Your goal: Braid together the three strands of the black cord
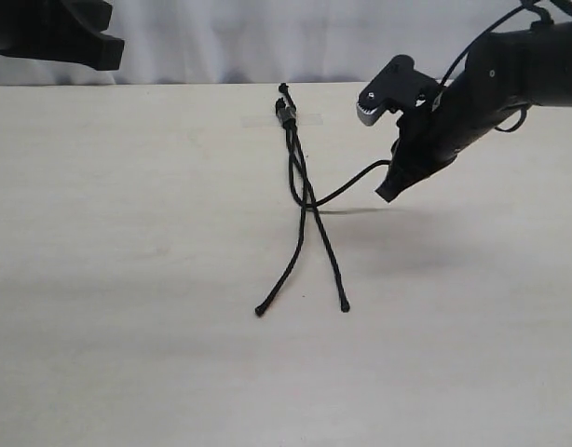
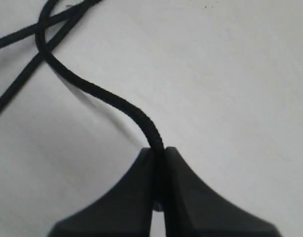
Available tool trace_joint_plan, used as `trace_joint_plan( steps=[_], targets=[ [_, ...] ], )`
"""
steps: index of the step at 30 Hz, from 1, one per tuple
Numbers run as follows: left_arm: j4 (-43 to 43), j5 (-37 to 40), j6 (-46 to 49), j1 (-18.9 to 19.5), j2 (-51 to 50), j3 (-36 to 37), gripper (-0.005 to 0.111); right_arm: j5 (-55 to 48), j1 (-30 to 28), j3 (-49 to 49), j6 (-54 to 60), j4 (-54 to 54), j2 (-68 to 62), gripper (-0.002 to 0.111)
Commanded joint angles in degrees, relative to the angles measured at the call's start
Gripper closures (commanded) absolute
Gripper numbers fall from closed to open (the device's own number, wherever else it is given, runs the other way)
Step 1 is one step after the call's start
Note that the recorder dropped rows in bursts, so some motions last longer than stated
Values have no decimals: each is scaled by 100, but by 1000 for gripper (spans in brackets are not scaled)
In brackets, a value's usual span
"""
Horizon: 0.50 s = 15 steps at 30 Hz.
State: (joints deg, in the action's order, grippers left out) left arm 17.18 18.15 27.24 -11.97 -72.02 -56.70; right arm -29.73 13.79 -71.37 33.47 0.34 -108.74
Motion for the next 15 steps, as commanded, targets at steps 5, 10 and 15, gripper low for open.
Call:
trace_joint_plan(
  steps=[5,10,15],
  targets=[
    [71,-27,-29,21,19,11,107,116,-110,7,-168,35,-654,103],
    [71,-27,-29,21,19,11,107,99,-98,7,-377,-128,-786,75],
    [48,-81,4,21,19,11,107,181,-129,7,-955,-75,-546,36]
  ],
)
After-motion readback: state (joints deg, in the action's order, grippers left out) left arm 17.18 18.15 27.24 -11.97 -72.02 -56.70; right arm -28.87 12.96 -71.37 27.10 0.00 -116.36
